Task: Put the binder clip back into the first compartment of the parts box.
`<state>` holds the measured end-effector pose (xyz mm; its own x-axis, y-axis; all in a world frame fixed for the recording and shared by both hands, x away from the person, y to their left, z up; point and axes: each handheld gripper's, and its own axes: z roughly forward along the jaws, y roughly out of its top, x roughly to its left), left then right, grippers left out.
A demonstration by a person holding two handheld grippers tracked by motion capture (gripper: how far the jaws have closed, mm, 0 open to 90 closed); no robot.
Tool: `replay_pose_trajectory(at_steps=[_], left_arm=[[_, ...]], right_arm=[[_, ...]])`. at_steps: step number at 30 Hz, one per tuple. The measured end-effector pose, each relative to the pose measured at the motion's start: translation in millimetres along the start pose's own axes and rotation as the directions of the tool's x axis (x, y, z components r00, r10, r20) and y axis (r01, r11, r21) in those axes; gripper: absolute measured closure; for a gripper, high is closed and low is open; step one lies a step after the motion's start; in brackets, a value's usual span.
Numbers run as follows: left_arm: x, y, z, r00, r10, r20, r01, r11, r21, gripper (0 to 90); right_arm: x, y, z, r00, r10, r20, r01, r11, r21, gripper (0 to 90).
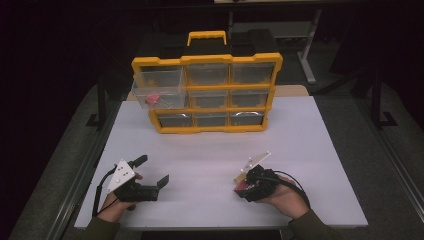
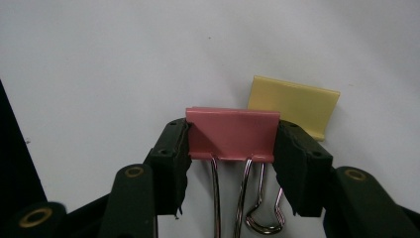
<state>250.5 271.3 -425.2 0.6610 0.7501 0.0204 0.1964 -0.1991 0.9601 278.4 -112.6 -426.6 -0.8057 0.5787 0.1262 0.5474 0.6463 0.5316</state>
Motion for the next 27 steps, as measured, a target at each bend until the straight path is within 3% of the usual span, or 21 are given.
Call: replay_pose_trajectory(at_steps=[27], left_arm=[[-0.8, -0.4, 1.0, 0.9998, -0.017, -0.002, 0.017, 0.9998, -0.010, 0.0]], right_arm=[[-13.5, 21.6, -25.9, 0.9998, -0.019, -0.012, 0.018, 0.997, -0.076, 48.9]])
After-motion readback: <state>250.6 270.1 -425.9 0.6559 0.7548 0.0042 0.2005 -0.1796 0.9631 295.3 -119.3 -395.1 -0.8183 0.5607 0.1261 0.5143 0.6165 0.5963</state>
